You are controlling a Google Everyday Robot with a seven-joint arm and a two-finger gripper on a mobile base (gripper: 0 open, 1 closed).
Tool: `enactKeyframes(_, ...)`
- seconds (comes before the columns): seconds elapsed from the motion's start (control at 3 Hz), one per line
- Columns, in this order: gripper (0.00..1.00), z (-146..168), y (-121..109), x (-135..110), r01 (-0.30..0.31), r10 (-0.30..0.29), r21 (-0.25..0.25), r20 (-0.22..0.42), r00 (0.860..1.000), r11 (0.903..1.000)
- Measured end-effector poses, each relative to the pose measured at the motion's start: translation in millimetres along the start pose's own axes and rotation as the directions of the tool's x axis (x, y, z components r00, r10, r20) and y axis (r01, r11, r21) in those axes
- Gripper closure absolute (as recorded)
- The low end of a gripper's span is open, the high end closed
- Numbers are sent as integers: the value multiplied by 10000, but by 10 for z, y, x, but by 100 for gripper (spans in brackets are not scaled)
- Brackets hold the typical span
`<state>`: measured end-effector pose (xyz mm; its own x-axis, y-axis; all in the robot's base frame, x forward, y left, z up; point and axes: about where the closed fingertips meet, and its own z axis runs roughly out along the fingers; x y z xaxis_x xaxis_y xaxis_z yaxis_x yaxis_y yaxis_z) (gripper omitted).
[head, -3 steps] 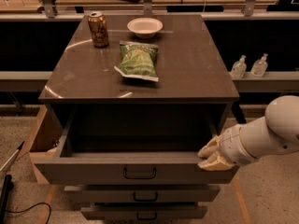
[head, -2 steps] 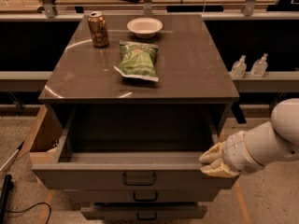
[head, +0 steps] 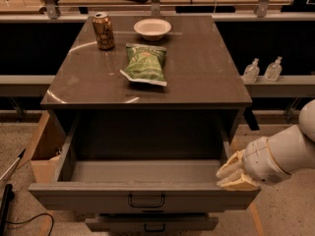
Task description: Open top drawer
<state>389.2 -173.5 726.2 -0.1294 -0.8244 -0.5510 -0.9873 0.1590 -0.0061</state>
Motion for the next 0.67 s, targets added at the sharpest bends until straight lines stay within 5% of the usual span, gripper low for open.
enactKeyframes(0.33,95,-167,-101,-68,130,-131,371,31,9999,9992)
enactKeyframes(0.67,100,-303,-236,-135,202,-214,831,132,9997,9963)
